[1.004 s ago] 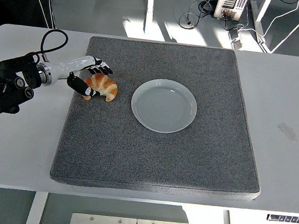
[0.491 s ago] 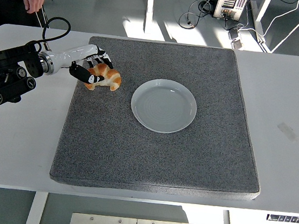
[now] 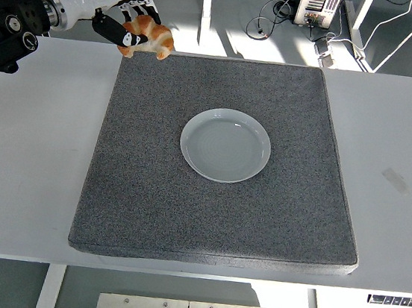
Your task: Place the bread on the plate
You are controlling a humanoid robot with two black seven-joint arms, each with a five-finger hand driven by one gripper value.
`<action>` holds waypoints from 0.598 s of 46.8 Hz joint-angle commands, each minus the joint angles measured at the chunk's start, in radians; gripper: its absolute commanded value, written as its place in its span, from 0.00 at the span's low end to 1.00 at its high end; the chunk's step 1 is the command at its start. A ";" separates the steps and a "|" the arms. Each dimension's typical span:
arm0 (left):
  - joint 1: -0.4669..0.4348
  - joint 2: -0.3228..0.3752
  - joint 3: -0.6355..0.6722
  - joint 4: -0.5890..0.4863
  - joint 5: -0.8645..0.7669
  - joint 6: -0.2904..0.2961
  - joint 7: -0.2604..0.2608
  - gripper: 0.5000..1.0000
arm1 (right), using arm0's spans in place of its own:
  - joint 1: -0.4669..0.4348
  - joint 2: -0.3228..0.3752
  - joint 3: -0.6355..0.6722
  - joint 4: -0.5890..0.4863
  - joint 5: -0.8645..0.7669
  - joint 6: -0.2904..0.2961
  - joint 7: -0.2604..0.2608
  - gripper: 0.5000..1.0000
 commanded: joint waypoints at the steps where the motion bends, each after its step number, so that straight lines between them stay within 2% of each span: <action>1: -0.005 -0.008 0.000 0.000 0.000 0.000 0.002 0.00 | 0.000 0.000 0.000 0.000 0.000 0.000 0.000 1.00; 12: -0.031 -0.112 0.079 0.009 0.000 -0.002 -0.003 0.00 | 0.000 0.000 0.000 0.000 0.000 0.000 -0.001 1.00; 19: -0.032 -0.204 0.084 0.051 0.000 -0.005 -0.005 0.00 | 0.000 0.000 0.000 0.000 0.000 0.000 0.000 1.00; 28: -0.032 -0.289 0.090 0.078 0.000 -0.005 -0.005 0.00 | 0.000 0.000 0.000 0.000 0.000 0.000 -0.001 1.00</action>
